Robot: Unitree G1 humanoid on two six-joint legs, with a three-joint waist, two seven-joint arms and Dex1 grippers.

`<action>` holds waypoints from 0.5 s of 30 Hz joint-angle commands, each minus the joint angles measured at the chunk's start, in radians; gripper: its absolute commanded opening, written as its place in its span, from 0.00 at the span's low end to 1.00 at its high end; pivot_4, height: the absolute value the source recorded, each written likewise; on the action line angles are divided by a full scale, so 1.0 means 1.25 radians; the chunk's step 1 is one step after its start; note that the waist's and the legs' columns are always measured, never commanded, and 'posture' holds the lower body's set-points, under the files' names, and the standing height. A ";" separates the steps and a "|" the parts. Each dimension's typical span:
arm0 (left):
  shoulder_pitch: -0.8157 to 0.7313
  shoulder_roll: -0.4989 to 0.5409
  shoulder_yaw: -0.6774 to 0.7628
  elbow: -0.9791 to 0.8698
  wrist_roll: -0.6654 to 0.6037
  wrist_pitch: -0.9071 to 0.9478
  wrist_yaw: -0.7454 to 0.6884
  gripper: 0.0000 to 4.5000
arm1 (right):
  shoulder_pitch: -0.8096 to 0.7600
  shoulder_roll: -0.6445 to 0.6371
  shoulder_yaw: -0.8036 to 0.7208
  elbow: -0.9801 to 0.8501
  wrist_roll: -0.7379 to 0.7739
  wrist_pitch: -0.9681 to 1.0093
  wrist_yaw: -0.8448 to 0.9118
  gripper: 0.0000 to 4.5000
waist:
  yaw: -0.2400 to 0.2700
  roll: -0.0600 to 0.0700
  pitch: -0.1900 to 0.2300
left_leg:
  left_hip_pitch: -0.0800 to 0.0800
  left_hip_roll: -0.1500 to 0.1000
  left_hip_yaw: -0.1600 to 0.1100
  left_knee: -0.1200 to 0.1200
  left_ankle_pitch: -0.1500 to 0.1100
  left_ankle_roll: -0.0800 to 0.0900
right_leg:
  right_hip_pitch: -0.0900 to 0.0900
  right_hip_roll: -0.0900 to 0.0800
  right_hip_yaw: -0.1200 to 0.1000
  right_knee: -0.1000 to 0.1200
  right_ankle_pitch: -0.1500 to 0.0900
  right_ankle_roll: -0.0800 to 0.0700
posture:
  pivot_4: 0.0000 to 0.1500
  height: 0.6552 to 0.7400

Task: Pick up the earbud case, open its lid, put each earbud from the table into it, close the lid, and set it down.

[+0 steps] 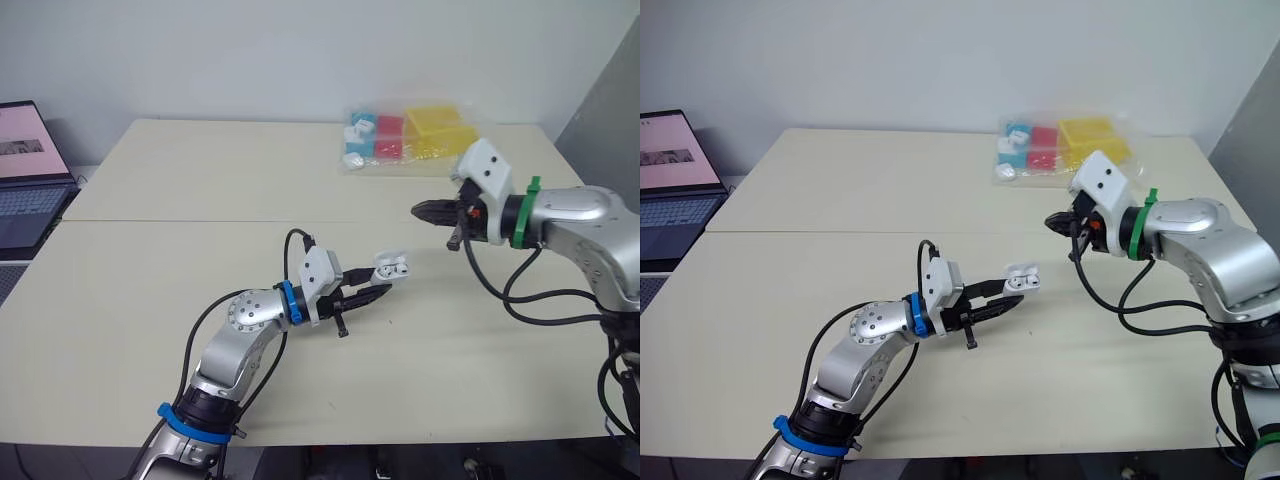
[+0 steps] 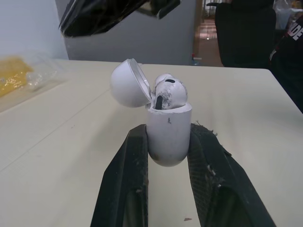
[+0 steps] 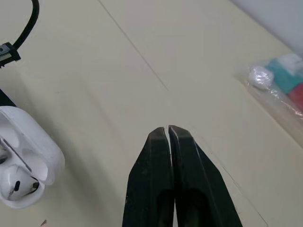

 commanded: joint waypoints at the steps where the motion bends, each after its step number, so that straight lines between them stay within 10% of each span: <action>1: -0.012 -0.007 -0.002 -0.006 -0.002 -0.023 -0.008 0.17 | -0.034 0.000 0.017 0.018 -0.027 -0.032 0.076 0.00 | 0.000 0.000 0.000 | 0.000 0.000 0.000 0.000 0.000 0.000 | 0.000 0.000 0.000 0.000 0.000 0.000 | 1.00 1.00; 15: -0.017 -0.009 0.003 0.010 0.005 -0.034 -0.007 0.17 | -0.015 -0.010 0.028 -0.061 0.003 0.015 0.253 0.00 | 0.000 0.000 0.000 | 0.000 0.000 0.000 0.001 0.000 0.000 | 0.000 -0.001 -0.001 0.001 0.000 0.000 | 1.00 1.00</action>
